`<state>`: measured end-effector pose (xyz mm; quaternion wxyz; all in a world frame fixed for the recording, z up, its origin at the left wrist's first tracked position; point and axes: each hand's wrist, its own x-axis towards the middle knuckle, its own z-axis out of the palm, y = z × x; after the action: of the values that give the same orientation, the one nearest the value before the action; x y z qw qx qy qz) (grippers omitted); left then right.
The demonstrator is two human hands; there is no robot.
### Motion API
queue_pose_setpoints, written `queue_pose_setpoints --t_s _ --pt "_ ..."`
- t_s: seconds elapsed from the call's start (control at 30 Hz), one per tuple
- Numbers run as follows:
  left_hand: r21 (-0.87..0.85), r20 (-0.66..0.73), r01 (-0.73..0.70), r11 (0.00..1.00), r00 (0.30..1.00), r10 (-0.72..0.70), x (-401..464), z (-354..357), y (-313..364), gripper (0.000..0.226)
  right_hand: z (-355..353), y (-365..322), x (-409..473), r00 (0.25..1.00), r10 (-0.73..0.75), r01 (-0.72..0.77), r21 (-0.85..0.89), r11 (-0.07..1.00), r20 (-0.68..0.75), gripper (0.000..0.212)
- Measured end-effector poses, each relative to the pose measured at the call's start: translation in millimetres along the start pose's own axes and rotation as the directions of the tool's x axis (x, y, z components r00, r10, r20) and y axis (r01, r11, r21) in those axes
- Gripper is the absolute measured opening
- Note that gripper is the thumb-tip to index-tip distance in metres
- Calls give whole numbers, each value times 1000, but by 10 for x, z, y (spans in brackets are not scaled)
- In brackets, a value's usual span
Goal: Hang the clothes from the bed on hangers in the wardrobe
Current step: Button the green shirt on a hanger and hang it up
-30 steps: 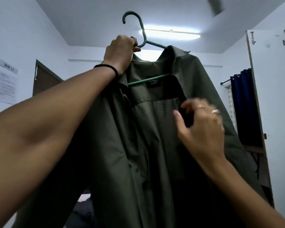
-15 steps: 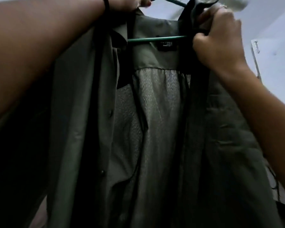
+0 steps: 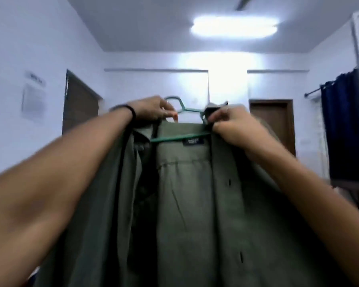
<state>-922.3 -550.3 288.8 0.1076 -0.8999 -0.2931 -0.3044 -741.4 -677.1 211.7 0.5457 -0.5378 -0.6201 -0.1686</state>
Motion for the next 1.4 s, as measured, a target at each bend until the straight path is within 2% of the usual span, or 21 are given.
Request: queue_pose_setpoints --t_s 0.1,0.2,0.3,0.57,0.8,1.0,1.07,1.17,1.27,1.33,1.4 --pt "-77 116 58 995 992 -49 -305 1375 -429 18 904 793 -737 980 157 -162 33 986 120 30" --pt "-152 201 161 975 971 -129 -663 2585 -769 19 1709 1490 -1557 919 326 -341 31 940 221 35" --pt "-176 289 229 957 942 -172 -909 3482 -1041 18 2269 1970 -2183 841 428 -467 44 883 331 39" --pt "-114 374 311 944 893 -249 -1082 5184 -1841 18 3507 3029 -2850 722 499 -544 -52 838 480 43" --pt "-61 394 432 900 839 -376 -1391 6274 -2315 25 4221 3430 -3414 599 571 -575 -195 795 561 51" --pt "-86 414 422 902 839 -353 -1526 6537 -2401 28 4461 3505 -3687 599 586 -526 -284 802 545 50" --pt "-84 321 410 908 874 -365 -1612 6436 -2338 31 4478 3520 -3676 584 579 -536 -266 801 569 47" --pt "-137 129 446 885 893 -430 -1937 6130 -2036 47 4404 3558 -3583 486 588 -592 -252 766 646 48" --pt "-136 151 539 831 841 -520 -2548 5746 -1616 61 4144 3525 -3448 376 514 -578 -238 780 771 65" --pt "-87 228 620 780 775 -590 -3083 5453 -1331 68 3819 3416 -3436 320 426 -454 -258 853 846 72" --pt "-8 306 692 722 689 -657 -3656 5109 -1028 75 3365 3202 -3508 272 372 -298 -290 909 887 64"
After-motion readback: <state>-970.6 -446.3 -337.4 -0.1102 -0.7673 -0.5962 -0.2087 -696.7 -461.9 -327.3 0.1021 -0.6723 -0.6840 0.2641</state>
